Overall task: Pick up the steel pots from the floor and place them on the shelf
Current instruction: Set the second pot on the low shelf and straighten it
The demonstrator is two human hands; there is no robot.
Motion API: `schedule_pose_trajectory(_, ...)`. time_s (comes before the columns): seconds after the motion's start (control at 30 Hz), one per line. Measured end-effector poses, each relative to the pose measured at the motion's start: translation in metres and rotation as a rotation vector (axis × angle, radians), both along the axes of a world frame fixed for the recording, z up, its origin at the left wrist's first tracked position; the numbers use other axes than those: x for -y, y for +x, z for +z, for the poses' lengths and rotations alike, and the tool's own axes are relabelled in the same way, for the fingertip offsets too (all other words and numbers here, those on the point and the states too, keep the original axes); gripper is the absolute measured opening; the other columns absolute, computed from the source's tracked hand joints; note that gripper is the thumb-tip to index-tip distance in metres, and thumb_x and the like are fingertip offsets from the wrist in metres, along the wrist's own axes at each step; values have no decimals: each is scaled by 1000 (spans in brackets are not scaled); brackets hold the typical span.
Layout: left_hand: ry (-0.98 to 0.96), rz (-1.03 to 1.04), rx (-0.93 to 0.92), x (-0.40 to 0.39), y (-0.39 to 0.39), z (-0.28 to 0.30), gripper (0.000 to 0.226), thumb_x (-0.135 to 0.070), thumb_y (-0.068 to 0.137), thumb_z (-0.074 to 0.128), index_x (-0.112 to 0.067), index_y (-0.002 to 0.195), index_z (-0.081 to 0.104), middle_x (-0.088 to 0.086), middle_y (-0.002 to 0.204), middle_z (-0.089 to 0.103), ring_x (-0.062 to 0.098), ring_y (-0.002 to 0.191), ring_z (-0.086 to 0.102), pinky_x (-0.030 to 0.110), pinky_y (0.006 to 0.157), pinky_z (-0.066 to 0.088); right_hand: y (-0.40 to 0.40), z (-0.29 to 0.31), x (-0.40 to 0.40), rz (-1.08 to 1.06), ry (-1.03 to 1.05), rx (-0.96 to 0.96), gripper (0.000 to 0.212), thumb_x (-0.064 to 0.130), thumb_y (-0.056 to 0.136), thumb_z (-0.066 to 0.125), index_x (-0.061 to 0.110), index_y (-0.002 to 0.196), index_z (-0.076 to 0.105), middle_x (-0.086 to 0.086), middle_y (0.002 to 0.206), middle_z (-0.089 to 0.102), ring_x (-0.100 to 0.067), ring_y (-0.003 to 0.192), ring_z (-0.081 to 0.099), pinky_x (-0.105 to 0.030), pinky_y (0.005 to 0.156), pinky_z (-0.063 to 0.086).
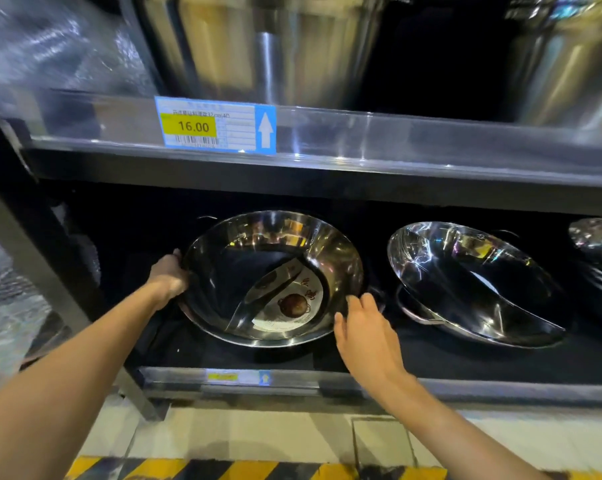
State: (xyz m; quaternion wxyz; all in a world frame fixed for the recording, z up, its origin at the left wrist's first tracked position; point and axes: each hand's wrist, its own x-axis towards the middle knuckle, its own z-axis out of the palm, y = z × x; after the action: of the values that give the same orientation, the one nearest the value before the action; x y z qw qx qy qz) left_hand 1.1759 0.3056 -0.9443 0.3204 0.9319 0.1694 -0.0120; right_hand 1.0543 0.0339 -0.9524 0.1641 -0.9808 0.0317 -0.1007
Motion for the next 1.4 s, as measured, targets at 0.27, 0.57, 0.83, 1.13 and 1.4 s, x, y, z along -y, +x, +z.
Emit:
schedule_pose_trajectory(0.27,-93,99,81,11,-43,-13,48,1,83,50,9,129,40,34,126,51,47,118,47,45,102,42,13,-6,11,-51,129,-104,28,20,99,37,0,103,56,-16,118,46,-25,74,51,-31,73,44)
schedule_pose_trajectory(0.57,-316,86,104,-7,-42,-20,52,-16,91,47,-17,141,32,22,129,57,33,106,58,40,93,43,31,-2,22,-89,277,-165,28,11,95,46,-2,119,52,-26,129,48,-33,114,51,-37,98,45)
schedule_pose_trajectory(0.83,-573,-44,33,-15,-45,-34,51,-15,94,44,-18,142,25,19,115,64,34,91,68,57,98,47,47,6,38,-76,379,-214,42,4,94,45,-3,135,38,-26,133,44,-36,125,43,-33,104,37)
schedule_pose_trajectory(1.13,-612,-72,41,-15,-46,-32,64,-16,94,45,-29,146,10,9,110,65,31,97,67,55,104,42,43,-4,33,-62,595,-273,60,9,96,45,2,146,13,-26,128,53,-38,102,62,-51,92,52)
schedule_pose_trajectory(1.4,-613,-144,-18,-13,-47,-25,68,-16,96,42,-29,146,-2,13,111,62,24,91,64,45,88,53,50,-6,44,-8,739,-359,78,13,95,50,16,148,-6,-18,118,62,-28,106,62,-41,95,52)
